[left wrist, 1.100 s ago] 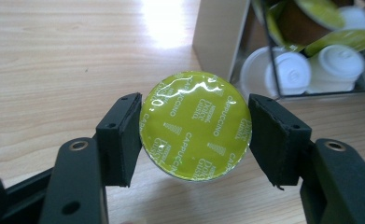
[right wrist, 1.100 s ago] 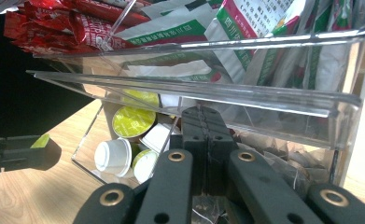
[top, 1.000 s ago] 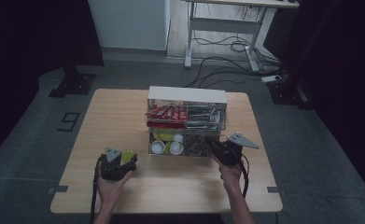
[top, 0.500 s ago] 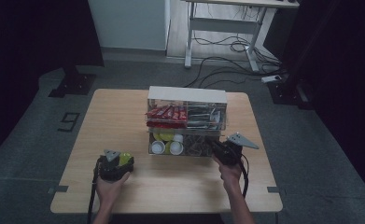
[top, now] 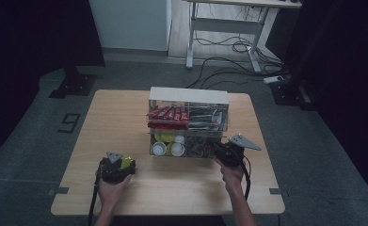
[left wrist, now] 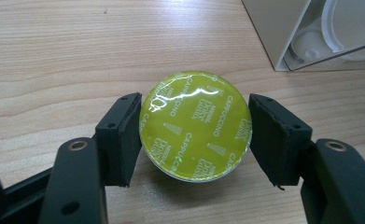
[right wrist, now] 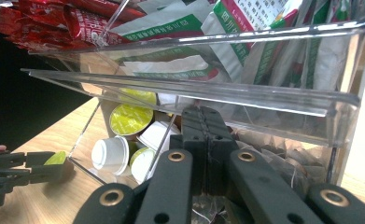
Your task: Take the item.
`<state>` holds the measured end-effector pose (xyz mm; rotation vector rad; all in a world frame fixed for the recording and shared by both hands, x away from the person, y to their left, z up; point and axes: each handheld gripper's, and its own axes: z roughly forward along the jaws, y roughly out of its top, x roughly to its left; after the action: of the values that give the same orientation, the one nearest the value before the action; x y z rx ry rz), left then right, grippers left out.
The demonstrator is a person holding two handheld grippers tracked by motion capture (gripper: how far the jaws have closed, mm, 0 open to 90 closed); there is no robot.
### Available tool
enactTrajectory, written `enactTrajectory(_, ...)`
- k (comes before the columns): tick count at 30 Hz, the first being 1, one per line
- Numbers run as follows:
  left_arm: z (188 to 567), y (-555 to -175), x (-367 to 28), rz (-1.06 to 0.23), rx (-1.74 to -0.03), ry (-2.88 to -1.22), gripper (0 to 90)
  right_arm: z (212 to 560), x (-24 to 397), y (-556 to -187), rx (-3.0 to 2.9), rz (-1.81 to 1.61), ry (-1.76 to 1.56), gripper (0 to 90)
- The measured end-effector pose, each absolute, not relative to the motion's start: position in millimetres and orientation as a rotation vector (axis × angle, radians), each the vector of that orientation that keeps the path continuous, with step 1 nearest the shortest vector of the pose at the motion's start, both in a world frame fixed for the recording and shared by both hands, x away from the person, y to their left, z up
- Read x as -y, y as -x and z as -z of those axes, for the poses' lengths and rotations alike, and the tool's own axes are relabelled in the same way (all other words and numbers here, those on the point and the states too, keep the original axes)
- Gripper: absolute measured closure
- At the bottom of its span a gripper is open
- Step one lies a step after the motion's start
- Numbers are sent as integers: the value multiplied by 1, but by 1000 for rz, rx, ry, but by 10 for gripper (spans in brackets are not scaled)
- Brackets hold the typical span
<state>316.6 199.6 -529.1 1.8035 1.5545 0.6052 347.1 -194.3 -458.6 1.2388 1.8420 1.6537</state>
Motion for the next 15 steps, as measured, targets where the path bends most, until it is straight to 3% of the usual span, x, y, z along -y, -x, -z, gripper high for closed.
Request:
enactTrajectory(8,526,-315,-199,-574,-1530,-1801,300,460,195,-347,-1845,-1651,-1240,891)
enactTrajectory(15,514,-304,-202,-576,-1482,-1767,284,462,194,-349,-1848,-1640,-1241,891)
